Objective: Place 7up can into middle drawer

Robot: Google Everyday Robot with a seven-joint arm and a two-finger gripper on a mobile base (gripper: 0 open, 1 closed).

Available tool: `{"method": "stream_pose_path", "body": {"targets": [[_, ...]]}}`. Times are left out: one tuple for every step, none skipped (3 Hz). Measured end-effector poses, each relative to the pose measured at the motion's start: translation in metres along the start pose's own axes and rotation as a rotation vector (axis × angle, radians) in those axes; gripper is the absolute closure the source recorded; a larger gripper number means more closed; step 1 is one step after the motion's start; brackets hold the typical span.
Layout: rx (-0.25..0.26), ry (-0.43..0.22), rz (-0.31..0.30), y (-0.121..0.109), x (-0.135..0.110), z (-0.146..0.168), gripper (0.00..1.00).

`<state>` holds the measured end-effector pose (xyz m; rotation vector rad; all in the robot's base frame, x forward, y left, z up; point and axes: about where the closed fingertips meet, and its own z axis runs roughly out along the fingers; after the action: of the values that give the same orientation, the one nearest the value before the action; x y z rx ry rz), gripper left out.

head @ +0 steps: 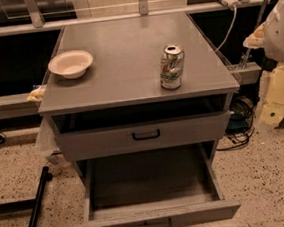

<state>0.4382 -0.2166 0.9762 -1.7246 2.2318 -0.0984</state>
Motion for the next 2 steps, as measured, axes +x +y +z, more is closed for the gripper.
{"method": "stream_pose_path", "body": {"targets": [[0.019,-0.009,-0.003,-0.006,-0.003,0.000,0.00],[0.048,-0.046,-0.007,-0.031,-0.014,0.013,0.00]]}}
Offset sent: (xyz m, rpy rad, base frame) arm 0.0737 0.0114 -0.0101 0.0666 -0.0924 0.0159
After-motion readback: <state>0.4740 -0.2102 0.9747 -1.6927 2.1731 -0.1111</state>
